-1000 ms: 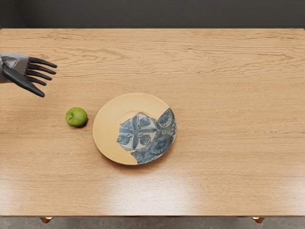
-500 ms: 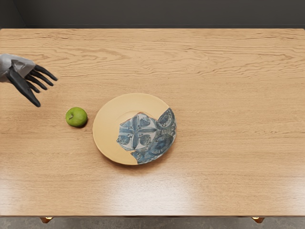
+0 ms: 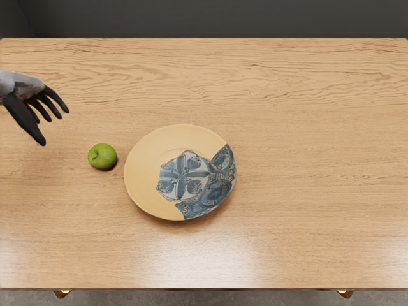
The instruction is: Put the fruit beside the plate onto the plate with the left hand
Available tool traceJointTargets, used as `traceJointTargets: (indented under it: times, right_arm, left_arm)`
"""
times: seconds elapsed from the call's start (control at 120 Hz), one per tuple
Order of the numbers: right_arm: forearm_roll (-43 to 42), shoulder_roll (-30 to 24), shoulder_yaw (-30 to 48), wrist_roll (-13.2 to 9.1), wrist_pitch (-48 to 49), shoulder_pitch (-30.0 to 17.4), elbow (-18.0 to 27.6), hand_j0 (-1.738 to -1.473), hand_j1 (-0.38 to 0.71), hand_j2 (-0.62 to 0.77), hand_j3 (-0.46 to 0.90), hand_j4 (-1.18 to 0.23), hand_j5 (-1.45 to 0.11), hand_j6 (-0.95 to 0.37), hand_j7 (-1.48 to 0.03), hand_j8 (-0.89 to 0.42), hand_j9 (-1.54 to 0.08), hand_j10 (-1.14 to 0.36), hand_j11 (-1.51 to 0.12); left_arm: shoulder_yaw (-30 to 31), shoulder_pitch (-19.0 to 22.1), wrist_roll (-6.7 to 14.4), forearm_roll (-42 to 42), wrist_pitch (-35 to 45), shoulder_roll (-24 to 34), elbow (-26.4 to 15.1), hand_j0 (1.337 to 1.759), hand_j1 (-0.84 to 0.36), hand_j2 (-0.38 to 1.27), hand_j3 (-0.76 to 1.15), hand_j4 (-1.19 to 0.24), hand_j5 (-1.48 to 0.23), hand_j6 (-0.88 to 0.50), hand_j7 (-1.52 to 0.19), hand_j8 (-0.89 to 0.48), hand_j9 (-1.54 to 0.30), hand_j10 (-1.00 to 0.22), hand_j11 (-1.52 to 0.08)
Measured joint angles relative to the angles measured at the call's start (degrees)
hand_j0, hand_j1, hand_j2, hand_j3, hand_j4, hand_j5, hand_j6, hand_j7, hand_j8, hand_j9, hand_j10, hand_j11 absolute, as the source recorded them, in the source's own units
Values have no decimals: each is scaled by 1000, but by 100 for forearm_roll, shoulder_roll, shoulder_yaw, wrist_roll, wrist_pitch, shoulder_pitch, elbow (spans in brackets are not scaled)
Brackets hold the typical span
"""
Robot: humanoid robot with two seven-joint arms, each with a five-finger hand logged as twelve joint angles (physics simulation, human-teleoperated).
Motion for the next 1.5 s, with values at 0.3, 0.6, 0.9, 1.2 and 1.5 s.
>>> traceJointTargets:
  times: [0.3, 0.6, 0.9, 1.2, 1.5]
  right_arm:
    - [1, 0, 0, -8, 0, 12, 0, -1658, -323, -4, 0, -22, -29, -23, -29, -22, -29, -22, -29]
    - [0, 0, 0, -8, 0, 18, 0, -1658, -323, -4, 0, -22, -29, -23, -29, -22, -29, -22, -29]
    - [0, 0, 0, -8, 0, 31, 0, -1658, -323, -4, 0, -22, -29, -23, -29, -22, -29, -22, -29]
    - [0, 0, 0, -8, 0, 55, -3, -1658, -323, -4, 0, -23, -29, -23, -29, -23, -29, -22, -29]
    - [0, 0, 0, -8, 0, 57, 0, -1658, -323, -4, 0, -23, -29, -23, -29, -23, -29, -22, -29]
  left_arm:
    - [1500, -1191, 7, -349, 289, -1294, 216, 1658, -224, 98, 0, -480, -623, -481, -623, -481, -623, -480, -623]
    - [1778, -1147, 7, -488, 1624, -1982, 106, 1658, -187, 91, 0, -448, -582, -449, -582, -449, -582, -448, -582]
    - [2437, -1185, 7, -472, 3718, -2251, -898, 1658, -161, 87, 0, -427, -554, -427, -554, -427, -554, -427, -554]
    - [3118, -1186, 7, -524, 4869, -2694, -1291, 1658, -155, 86, 0, -421, -547, -422, -547, -422, -547, -421, -547]
    - [3490, -1097, 7, -551, 5224, -2713, -1258, 1658, -140, 83, 0, -409, -531, -409, -531, -410, -531, -409, -531]
